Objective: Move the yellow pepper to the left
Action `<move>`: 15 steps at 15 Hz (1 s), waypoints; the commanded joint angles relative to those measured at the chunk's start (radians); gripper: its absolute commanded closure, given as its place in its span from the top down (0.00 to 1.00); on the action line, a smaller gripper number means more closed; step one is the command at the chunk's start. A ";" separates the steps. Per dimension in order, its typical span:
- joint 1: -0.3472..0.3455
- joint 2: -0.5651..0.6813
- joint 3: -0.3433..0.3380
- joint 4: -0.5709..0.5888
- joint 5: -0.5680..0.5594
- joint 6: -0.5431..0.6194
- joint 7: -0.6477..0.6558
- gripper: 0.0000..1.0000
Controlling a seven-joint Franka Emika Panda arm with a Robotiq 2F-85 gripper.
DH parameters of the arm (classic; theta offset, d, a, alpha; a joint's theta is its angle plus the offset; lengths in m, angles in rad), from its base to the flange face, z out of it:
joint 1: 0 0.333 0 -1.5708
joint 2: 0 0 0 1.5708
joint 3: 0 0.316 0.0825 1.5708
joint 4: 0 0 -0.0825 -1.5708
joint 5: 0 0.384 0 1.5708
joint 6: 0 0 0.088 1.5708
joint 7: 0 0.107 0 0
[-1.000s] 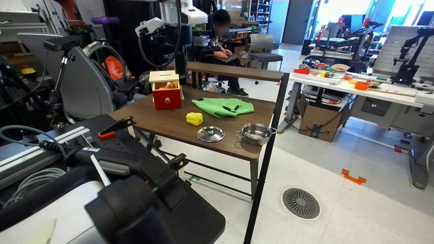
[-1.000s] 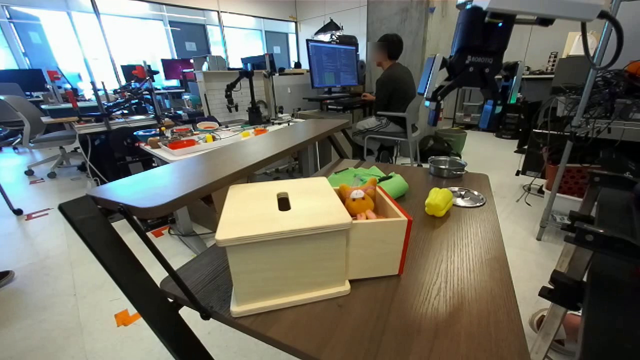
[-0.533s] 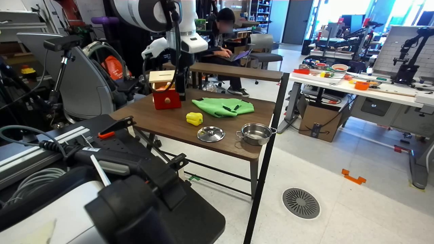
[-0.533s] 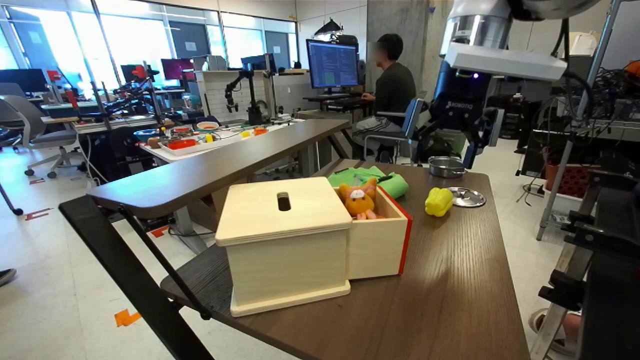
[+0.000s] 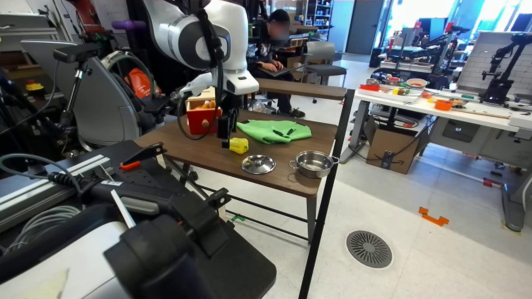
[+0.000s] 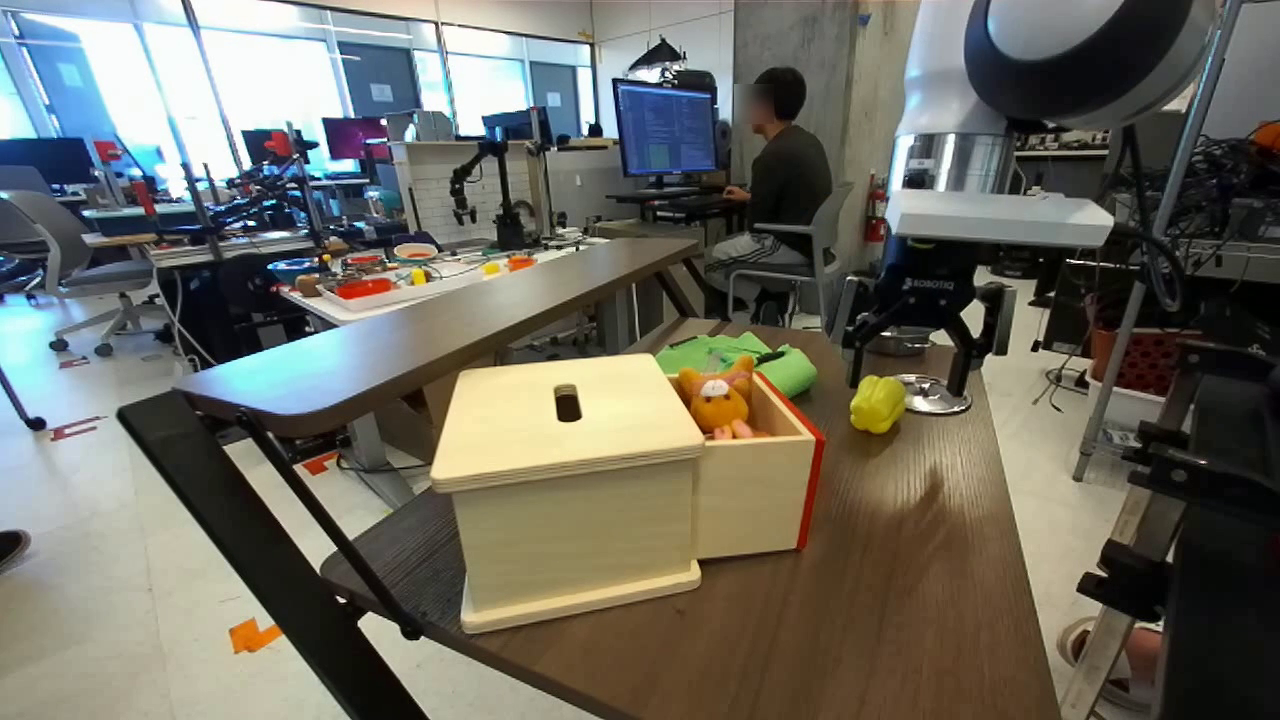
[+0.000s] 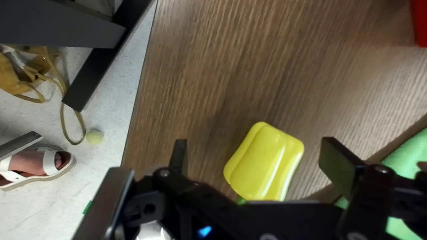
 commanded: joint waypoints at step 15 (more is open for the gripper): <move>-0.005 0.068 0.009 0.106 0.031 -0.048 -0.070 0.23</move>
